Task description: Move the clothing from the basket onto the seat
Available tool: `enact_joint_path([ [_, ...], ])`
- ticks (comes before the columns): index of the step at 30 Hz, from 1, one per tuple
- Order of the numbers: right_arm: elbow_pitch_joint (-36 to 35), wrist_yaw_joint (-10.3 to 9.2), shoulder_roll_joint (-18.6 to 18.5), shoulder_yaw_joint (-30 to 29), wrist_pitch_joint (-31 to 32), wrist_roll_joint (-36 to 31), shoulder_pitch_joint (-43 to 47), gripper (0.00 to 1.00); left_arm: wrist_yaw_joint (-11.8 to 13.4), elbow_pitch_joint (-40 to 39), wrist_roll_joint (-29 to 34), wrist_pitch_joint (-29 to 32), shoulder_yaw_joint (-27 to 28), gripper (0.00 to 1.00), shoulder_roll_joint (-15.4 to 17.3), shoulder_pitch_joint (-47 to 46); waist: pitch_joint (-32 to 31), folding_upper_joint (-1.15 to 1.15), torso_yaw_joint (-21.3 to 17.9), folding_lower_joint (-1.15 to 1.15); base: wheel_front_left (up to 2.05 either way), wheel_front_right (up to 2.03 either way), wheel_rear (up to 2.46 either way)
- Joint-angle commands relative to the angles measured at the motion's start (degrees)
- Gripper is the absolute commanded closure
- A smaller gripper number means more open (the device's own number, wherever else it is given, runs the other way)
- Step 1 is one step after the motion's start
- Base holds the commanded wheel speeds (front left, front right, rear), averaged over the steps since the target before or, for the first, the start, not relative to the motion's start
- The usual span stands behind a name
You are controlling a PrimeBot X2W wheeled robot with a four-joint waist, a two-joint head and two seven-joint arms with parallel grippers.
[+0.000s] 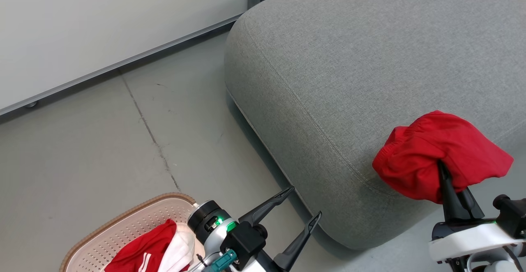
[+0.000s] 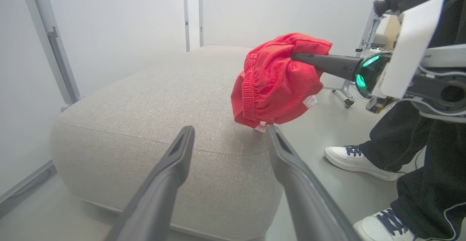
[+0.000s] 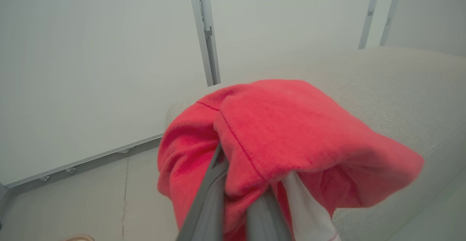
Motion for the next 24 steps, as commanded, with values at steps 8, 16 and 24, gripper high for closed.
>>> enact_joint_path([
  [8, -1.42, 0.09, -1.57, 0.18, -0.22, -1.03, -2.97, 1.0, -0.04, -0.82, 0.73, -0.04, 1.61, 0.0, -0.15, 0.78, 0.17, 0.0, 0.35, 0.0, 0.0, 0.0, 0.0],
  [16, -5.01, 0.08, -5.44, -2.59, -0.22, -2.29, -12.57, 1.0, -0.04, -1.99, 2.34, -0.04, 1.09, 0.0, 1.32, -2.19, 5.78, 0.0, 1.67, 0.0, 0.0, 0.0, 0.0],
  [24, -4.83, 0.06, -10.15, -8.72, -0.22, -1.77, -25.43, 1.0, -0.04, -2.52, 2.53, -0.04, -2.02, 0.0, 4.41, -7.78, 14.57, 0.0, 5.13, 0.0, 0.0, 0.0, 0.0],
])
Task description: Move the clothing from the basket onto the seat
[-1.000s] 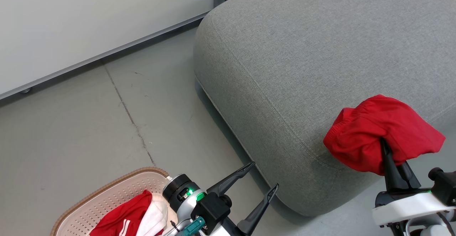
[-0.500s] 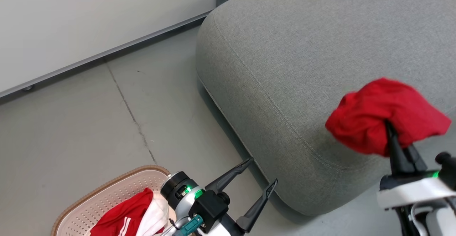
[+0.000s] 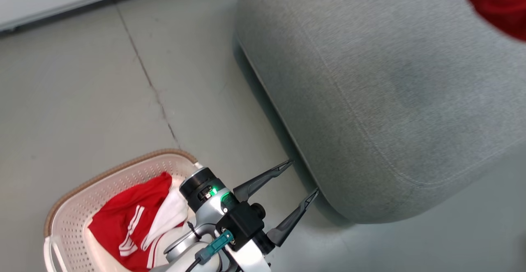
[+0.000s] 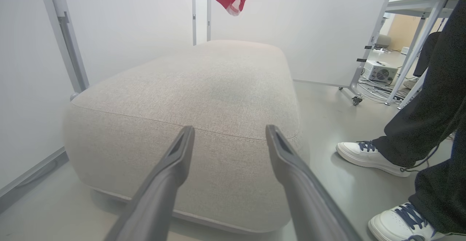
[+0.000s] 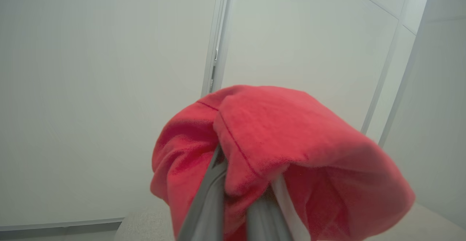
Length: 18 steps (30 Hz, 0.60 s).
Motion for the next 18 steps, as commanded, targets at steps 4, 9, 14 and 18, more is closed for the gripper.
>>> enact_joint_path([
  [4, 2.8, 0.01, -3.16, -4.51, -0.22, 1.47, -8.17, 1.0, -0.04, -0.31, 0.32, -0.04, -1.98, 0.0, 1.71, -4.31, 7.15, 0.0, 4.22, 0.0, 0.0, 0.0, 0.0],
  [9, 9.81, 0.01, -7.04, -6.4, -0.21, -0.03, -14.58, 1.0, -0.04, -0.63, 0.08, -0.04, -3.01, 0.0, 1.99, -7.57, 11.13, 0.0, 6.25, 0.0, 0.0, 0.0, 0.0],
  [14, 17.47, 0.01, -9.51, -7.28, -0.22, 1.07, -19.48, 1.0, -0.04, -0.76, 0.31, -0.04, -4.24, 0.0, 2.27, -9.96, 14.15, 0.0, 7.68, 0.0, 0.0, 0.0, 0.0],
  [18, 24.32, 0.01, -11.31, -6.83, -0.22, 2.14, -23.28, 1.0, -0.04, -0.75, 0.5, -0.04, -4.8, 0.0, 2.49, -12.09, 16.72, 0.0, 9.02, 0.0, 0.0, 0.0, 0.0],
])
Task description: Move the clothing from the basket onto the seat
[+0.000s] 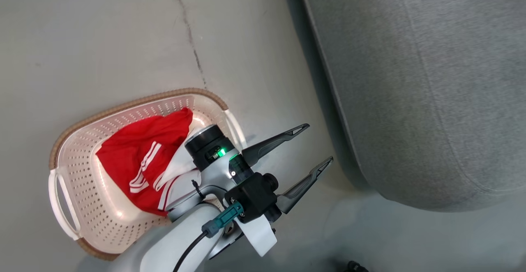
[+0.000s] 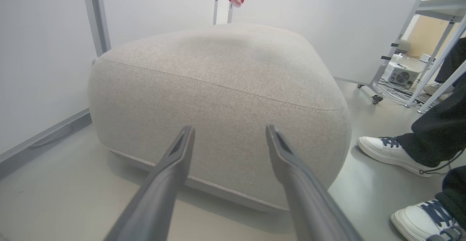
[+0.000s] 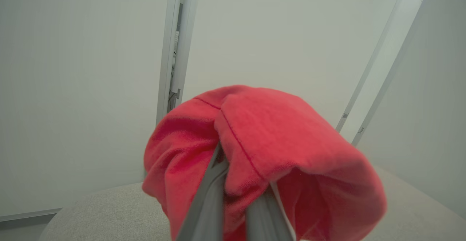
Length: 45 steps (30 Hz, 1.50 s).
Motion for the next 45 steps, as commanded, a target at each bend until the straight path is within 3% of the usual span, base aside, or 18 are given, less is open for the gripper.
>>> enact_joint_path([
  [1, 1.2, 0.01, -0.69, -0.1, -0.21, 0.58, -1.07, 1.0, -0.04, -0.12, 0.44, -0.04, -0.07, 0.0, 0.38, -1.21, 1.96, 0.0, 1.57, 0.0, 0.0, 0.0, 0.0],
  [8, 13.33, 0.01, -2.94, 3.72, -0.22, 2.37, -5.98, 1.0, -0.04, 0.28, 0.87, -0.04, -1.42, 0.0, 0.57, -4.04, 4.93, 0.0, 3.92, 0.0, 0.0, 0.0, 0.0],
  [19, 26.31, 0.01, -2.32, 7.74, -0.22, 7.63, -8.82, 1.0, -0.04, 0.38, 1.7, -0.04, -1.99, 0.0, -0.08, -5.36, 6.53, 0.0, 5.75, 0.0, 0.0, 0.0, 0.0],
  [26, 32.1, 0.01, -1.9, 11.99, 0.17, 10.11, -9.46, 1.0, -0.04, 0.55, 1.67, -0.04, -1.8, 0.0, -0.03, -4.96, 6.44, 0.0, 6.02, 0.0, 0.0, 0.0, 0.0],
  [30, 31.82, 0.01, -1.49, 15.77, 1.09, 12.81, -9.51, 1.0, -0.04, 0.18, 2.51, -0.04, -2.43, 0.0, 0.2, -5.51, 6.36, 0.0, 5.87, 0.0, 0.0, 0.0, 0.0],
  [31, 31.78, 0.01, -1.77, 16.43, 1.08, 13.51, -9.4, 0.78, -0.04, 0.13, 2.65, -0.04, -2.45, 0.0, 0.21, -5.52, 6.27, 0.0, 5.82, 0.0, 0.0, 0.0, 0.0],
  [32, 31.76, 0.01, -1.93, 17.32, 1.05, 14.11, -9.37, 0.68, -0.04, 0.12, 2.75, -0.04, -2.49, 0.0, 0.18, -5.52, 6.16, 0.0, 5.78, 0.0, 0.0, 0.0, 0.0],
  [34, 31.46, 0.01, -1.59, 19.09, 1.08, 15.35, -9.23, 0.66, -0.04, 0.19, 2.68, -0.04, -2.67, 0.0, 0.0, -5.49, 5.77, 0.0, 5.71, 0.0, 0.0, 0.0, 0.0],
  [35, 31.25, 0.01, -1.76, 19.96, 0.99, 15.84, -9.1, 0.58, -0.04, 0.27, 2.71, -0.04, -2.78, 0.0, -0.1, -5.44, 5.51, 0.0, 5.7, 0.0, 0.0, 0.0, 0.0],
  [36, 31.05, 0.01, -2.2, 20.62, 0.76, 16.21, -9.0, 0.13, -0.04, 0.32, 2.75, -0.04, -2.92, 0.0, -0.21, -5.41, 5.19, 0.0, 5.71, 0.0, 0.0, 0.0, 0.0],
  [37, 31.16, 0.01, -2.32, 21.11, 0.65, 17.11, -8.86, 0.0, -0.04, 0.44, 2.7, -0.04, -3.04, 0.0, -0.41, -5.32, 4.79, 0.0, 5.76, 0.0, 0.0, 0.0, 0.0],
  [45, 31.16, 0.01, -3.43, 25.21, 0.55, 21.88, -6.87, 0.0, -0.04, 0.58, 1.75, -0.04, -2.88, 0.0, -2.16, -3.25, -0.4, 0.0, 5.99, 0.0, 0.0, 0.0, 0.0],
])
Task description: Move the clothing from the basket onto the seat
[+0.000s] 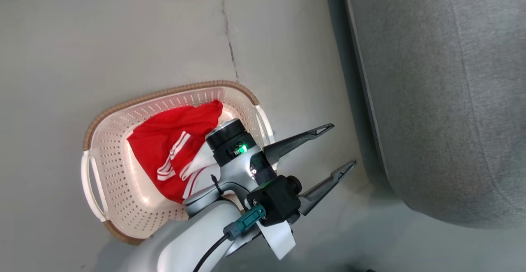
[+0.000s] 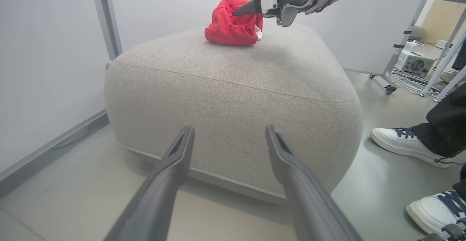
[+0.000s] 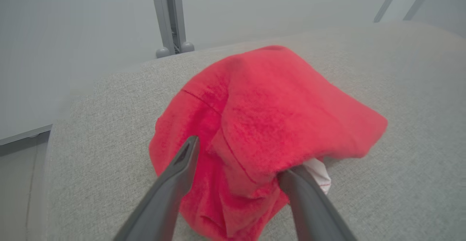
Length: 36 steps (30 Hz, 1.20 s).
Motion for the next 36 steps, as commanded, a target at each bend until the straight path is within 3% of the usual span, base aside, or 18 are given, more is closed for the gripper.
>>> enact_joint_path([
  [1, -0.25, 0.01, -0.74, 0.97, 0.06, 0.76, 1.25, 0.0, -0.04, -0.23, -0.47, -0.04, 0.5, 0.0, -0.39, 1.0, -2.37, 0.0, -0.02, 0.0, 0.0, 0.0, 0.0],
  [9, 1.16, 0.01, -1.98, 5.45, 1.08, 3.08, 4.43, 0.0, -0.03, -0.11, -1.95, -0.04, 3.0, 0.0, -1.97, 5.5, -10.66, 0.0, -0.77, 0.0, 0.0, 0.0, 0.0],
  [16, -4.15, 0.01, -3.48, 6.96, -0.8, 4.15, 7.57, 0.0, -0.03, -0.77, -1.74, -0.04, 6.38, 0.0, -3.08, 9.18, -17.45, 0.0, -1.01, 0.0, 0.0, 0.0, 0.0],
  [20, -13.19, 0.01, -4.6, 4.62, -0.95, 1.68, 10.15, 0.0, -0.03, -1.29, -1.91, -0.04, 8.72, 0.0, -3.98, 11.42, -20.43, 0.0, -0.7, 0.0, 0.0, 0.0, 0.0],
  [25, -26.52, 0.01, -2.91, -0.26, -0.87, -3.23, 16.51, 0.0, -0.03, -1.91, -1.67, -0.04, 11.72, 0.0, -4.66, 14.22, -23.76, 0.0, 0.58, 0.0, 0.0, 0.0, 0.0],
  [31, -40.7, 0.01, 1.04, -3.08, -0.88, -7.36, 25.65, 0.0, -0.01, -2.7, -1.36, -0.04, 16.94, 0.0, -5.73, 18.27, -27.85, 0.0, 2.92, 0.0, 0.0, 0.0, 0.0],
  [36, -48.11, 0.01, 4.77, -4.04, -0.89, -9.09, 33.11, 0.0, 1.24, -2.87, -0.84, -0.04, 23.28, 0.0, -6.28, 21.39, -30.44, 0.0, 5.55, 0.0, 0.0, 0.0, 0.0],
])
